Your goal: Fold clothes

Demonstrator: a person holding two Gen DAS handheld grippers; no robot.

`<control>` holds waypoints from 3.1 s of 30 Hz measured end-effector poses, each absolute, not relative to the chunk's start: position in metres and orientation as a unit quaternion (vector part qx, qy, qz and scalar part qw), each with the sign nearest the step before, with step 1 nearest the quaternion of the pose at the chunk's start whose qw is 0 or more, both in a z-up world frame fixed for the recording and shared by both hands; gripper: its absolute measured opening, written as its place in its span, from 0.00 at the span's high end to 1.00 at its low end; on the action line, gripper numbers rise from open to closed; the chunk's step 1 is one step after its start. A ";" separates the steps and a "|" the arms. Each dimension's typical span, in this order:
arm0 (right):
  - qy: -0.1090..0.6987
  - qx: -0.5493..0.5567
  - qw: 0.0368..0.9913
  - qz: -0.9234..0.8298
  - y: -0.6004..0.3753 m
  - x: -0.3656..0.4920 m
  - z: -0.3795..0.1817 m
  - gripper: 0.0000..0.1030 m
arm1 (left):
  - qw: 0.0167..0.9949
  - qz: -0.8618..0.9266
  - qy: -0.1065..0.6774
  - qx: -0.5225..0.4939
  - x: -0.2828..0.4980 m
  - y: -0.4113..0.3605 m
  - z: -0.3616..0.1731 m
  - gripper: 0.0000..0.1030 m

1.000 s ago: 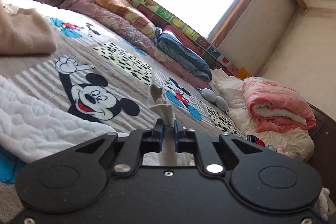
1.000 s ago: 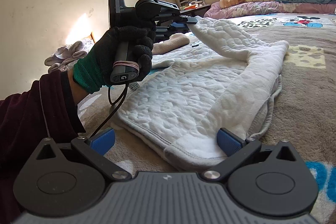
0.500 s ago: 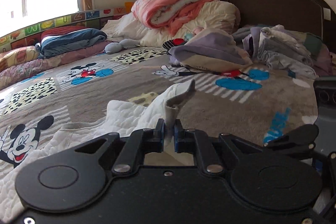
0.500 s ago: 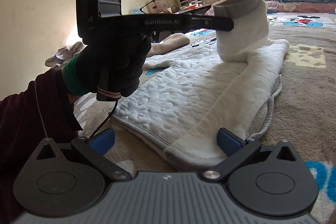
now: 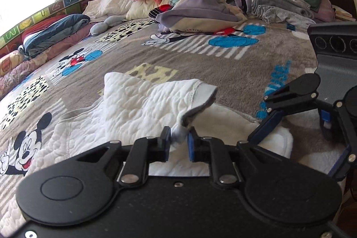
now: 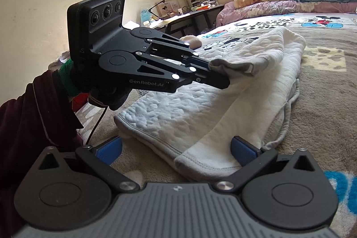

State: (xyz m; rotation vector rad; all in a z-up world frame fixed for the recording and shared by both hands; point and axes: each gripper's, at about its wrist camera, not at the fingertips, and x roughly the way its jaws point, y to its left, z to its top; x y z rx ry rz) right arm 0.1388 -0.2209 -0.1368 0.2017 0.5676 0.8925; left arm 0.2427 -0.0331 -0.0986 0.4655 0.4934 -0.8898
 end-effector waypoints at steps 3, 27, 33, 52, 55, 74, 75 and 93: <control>0.270 0.097 0.858 0.425 -0.221 0.139 -0.137 0.00 | 0.854 -0.444 0.209 0.171 0.238 -0.026 -0.078 0.56; 0.270 0.094 0.859 0.425 -0.221 0.137 -0.138 0.00 | 0.813 -0.425 0.206 0.340 0.221 -0.085 -0.114 0.93; 0.271 0.102 0.857 0.427 -0.222 0.139 -0.137 0.00 | 0.788 -0.468 0.231 0.328 0.217 -0.089 -0.121 0.92; 0.202 0.362 0.848 0.331 -0.295 0.172 -0.125 0.09 | 0.886 -0.364 0.218 0.187 0.257 -0.046 -0.088 0.88; 0.217 0.334 0.859 0.321 -0.284 0.187 -0.125 0.23 | 0.891 -0.336 0.227 0.204 0.268 -0.062 -0.100 0.88; 0.276 0.256 0.880 0.290 -0.265 0.198 -0.149 0.75 | 0.901 -0.290 0.260 0.193 0.322 -0.099 -0.093 0.91; 0.276 0.258 0.879 0.291 -0.265 0.198 -0.149 0.75 | 0.898 -0.284 0.270 0.201 0.330 -0.105 -0.098 0.91; 0.289 0.269 0.872 0.289 -0.266 0.203 -0.157 0.77 | 0.884 -0.237 0.366 0.169 0.411 -0.142 -0.117 0.91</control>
